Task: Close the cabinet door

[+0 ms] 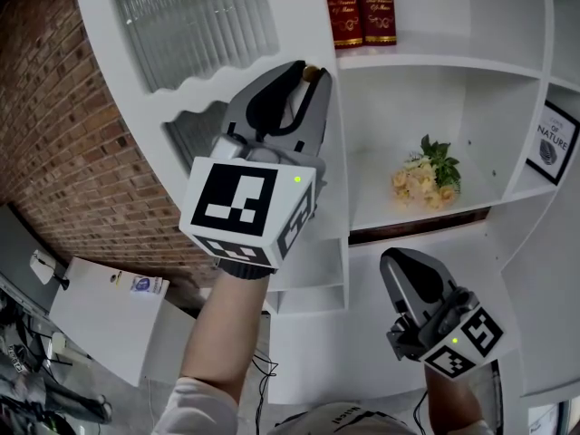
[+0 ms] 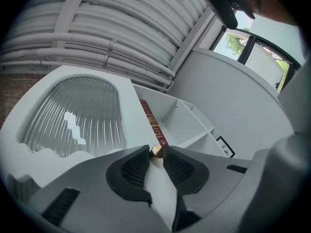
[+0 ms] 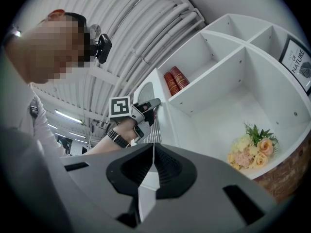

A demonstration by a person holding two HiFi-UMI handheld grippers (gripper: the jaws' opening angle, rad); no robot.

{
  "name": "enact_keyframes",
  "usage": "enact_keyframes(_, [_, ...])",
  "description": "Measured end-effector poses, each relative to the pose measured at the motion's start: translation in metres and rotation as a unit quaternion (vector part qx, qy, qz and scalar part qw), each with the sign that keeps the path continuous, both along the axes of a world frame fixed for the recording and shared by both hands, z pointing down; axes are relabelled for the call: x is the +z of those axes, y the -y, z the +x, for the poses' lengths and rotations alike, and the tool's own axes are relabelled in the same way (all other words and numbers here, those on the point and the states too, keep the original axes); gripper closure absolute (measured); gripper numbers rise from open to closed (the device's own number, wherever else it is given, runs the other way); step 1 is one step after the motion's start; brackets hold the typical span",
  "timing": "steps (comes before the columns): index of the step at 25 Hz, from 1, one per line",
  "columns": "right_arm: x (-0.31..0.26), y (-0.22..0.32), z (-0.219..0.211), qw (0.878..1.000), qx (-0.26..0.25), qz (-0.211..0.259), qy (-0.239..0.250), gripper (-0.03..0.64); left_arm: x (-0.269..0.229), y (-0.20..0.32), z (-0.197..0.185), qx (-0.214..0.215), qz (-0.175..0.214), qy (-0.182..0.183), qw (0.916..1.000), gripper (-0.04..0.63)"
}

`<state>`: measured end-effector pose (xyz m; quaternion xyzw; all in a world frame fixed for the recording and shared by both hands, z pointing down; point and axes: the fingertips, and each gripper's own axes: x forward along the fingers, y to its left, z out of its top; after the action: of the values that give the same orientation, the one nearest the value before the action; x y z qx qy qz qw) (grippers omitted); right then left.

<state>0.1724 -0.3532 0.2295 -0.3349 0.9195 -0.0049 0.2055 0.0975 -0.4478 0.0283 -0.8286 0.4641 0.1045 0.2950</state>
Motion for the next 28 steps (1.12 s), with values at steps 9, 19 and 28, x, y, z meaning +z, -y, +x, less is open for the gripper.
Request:
enact_keyframes(9, [0.003,0.001,0.002,1.0,-0.002,-0.003,0.0,0.597,0.0,0.001,0.001,0.002,0.006,-0.007,1.0,0.5])
enact_keyframes(19, [0.01,-0.007,-0.009,1.0,-0.012,-0.018,-0.002,0.597,-0.001,-0.015,-0.003,0.022,0.007,-0.011,0.9997,0.499])
enact_keyframes(28, [0.019,-0.017,-0.02,0.999,-0.02,-0.029,0.002,0.597,0.015,-0.045,-0.017,0.023,-0.008,-0.016,0.9996,0.499])
